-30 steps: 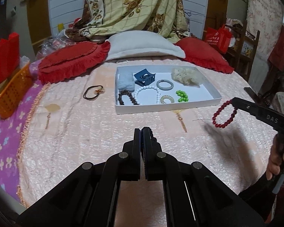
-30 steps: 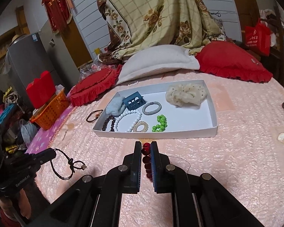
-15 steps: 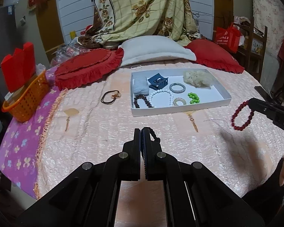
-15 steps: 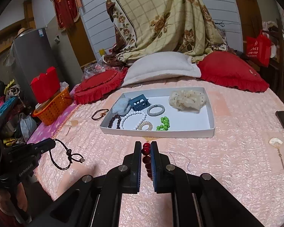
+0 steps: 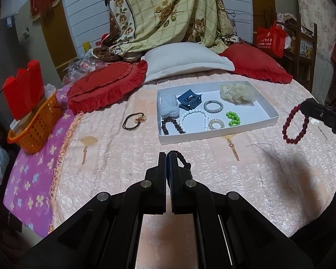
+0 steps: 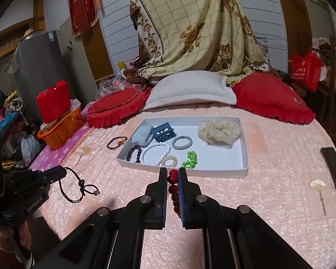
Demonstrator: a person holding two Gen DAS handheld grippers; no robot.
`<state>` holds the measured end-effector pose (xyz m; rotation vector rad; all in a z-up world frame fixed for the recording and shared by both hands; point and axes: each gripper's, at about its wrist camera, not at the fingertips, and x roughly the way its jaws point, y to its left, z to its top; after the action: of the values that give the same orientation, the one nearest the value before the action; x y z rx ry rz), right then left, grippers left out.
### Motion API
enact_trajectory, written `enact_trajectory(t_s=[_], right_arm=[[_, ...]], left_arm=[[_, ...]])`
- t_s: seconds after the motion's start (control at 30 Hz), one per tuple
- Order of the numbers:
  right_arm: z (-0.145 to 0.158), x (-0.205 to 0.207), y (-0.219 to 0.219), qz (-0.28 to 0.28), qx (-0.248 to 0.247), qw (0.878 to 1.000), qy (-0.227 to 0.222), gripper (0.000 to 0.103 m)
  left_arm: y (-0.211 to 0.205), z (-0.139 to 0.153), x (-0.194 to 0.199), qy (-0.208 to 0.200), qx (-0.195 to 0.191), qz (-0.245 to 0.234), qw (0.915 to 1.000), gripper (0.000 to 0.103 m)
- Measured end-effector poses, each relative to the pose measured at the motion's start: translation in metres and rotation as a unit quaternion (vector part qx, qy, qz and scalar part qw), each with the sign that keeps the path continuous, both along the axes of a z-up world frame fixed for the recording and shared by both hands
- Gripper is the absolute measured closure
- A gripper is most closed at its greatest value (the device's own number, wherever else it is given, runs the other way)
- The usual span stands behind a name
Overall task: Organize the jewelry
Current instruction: 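Carry the black cord and red bead bracelet over the tray with both tools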
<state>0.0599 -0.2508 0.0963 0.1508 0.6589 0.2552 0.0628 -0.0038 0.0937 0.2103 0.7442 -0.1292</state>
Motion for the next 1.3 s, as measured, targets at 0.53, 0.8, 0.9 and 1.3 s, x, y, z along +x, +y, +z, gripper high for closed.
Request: enact_trajectory(t_s=[0.53,0.8,0.9,1.3], right_arm=[[-0.002,0.059,-0.014,-0.015,-0.007,1.000,0.017,0.094],[-0.008,0.084,-0.019,-0.020,-0.011,0.999,0.027,0.094],[-0.011,0.095,-0.021,-0.022,-0.013,0.999,0.031,0.094],[-0.025,0.128,-0.037,-0.032,-0.012,0.998,0.044,0.094]], left_arm=[[-0.029,-0.006,0.053,0.008,0.028,-0.020,0.9994,0.102],[-0.044,-0.010,0.082,0.014,0.039,-0.033,0.9986,0.102],[-0.050,-0.012,0.095,0.017,0.044,-0.037,0.9982,0.102],[-0.081,-0.024,0.131,0.024,0.063,-0.060,0.9959,0.102]])
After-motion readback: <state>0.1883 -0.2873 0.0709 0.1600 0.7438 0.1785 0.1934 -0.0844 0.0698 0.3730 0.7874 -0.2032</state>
